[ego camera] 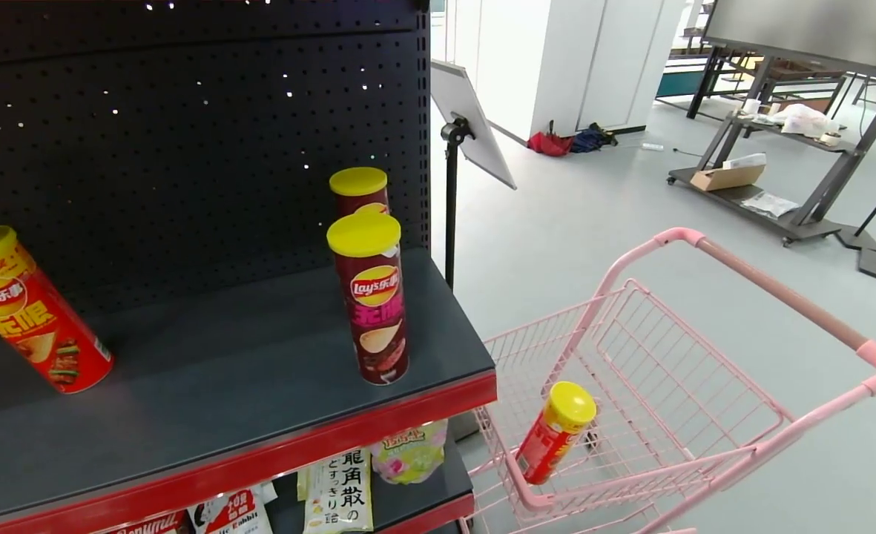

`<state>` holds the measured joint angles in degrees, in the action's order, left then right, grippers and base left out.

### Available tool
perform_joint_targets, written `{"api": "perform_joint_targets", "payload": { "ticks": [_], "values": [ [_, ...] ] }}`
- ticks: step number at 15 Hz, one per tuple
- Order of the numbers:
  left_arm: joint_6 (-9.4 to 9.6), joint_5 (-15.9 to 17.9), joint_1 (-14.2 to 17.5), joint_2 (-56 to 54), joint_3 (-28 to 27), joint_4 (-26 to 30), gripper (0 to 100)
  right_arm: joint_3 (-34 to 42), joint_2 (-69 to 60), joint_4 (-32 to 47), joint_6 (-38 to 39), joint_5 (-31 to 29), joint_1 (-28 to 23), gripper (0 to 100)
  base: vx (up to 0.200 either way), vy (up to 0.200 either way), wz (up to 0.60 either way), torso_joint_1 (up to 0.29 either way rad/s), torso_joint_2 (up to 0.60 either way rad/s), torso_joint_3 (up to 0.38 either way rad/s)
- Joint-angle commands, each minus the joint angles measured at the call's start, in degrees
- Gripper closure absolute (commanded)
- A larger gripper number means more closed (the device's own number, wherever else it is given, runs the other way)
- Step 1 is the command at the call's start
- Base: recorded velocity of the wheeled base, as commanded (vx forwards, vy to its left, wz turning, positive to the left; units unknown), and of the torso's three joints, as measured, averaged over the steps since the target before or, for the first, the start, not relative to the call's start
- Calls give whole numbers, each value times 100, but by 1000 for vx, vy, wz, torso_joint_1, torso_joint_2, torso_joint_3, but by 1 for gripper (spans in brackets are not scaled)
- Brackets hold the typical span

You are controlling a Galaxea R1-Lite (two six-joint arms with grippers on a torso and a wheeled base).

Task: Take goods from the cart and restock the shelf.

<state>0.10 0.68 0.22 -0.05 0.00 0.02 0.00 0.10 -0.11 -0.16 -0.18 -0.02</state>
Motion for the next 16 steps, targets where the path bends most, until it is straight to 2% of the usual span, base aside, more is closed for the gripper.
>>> {"api": "perform_joint_targets", "payload": {
  "ticks": [1,16],
  "values": [
    [-1,2,4,5,0,-2,0,0,-1,-7,-2,1,2,0,0,0,0,-139,339,198],
    [-1,2,4,5,0,-2,0,0,-1,-7,-2,1,2,0,0,0,0,-147,365,219]
  ]
}}
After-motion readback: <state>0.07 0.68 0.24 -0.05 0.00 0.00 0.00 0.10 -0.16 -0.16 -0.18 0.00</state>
